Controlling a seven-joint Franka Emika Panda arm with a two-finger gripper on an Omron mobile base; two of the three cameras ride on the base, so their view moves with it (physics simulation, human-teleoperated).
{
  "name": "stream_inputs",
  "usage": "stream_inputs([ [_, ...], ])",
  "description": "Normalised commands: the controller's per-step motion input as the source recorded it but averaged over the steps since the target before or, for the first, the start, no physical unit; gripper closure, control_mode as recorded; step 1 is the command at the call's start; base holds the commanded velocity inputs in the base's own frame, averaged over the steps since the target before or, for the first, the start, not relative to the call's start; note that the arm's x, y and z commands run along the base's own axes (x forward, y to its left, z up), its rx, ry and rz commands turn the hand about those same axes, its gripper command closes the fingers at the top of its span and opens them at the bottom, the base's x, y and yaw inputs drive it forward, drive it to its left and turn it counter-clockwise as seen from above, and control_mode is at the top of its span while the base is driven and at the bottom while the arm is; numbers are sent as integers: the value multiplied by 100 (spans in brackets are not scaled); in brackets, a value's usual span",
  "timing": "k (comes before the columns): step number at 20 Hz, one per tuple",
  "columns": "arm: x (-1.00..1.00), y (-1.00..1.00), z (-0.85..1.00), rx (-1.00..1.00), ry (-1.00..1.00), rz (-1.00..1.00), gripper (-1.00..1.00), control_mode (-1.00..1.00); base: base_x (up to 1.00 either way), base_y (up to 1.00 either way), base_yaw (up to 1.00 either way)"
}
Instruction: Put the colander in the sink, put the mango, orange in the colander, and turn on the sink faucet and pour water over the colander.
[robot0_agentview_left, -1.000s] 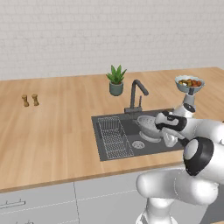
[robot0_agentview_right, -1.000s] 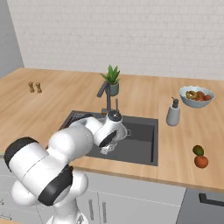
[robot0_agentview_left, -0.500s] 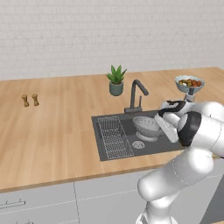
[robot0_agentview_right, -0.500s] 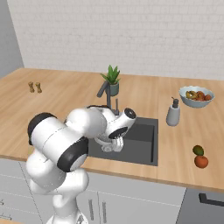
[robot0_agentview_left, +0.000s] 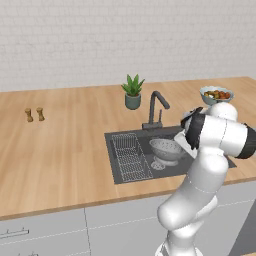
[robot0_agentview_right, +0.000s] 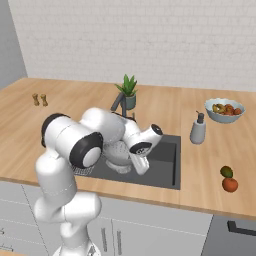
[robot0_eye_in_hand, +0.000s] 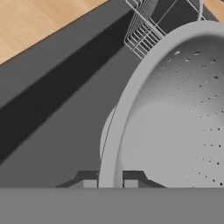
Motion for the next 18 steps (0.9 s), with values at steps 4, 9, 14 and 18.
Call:
stream_inputs([
  [4,0,0,-28,0,-5,18,100,-100,0,0,0],
  [9,0,0,-22,-1,-10,12,100,-100,0,0,0],
  [14,-3,6,-20,-3,-18,7,100,-100,0,0,0],
  [18,0,15,-29,-5,-16,5,100,-100,0,0,0],
])
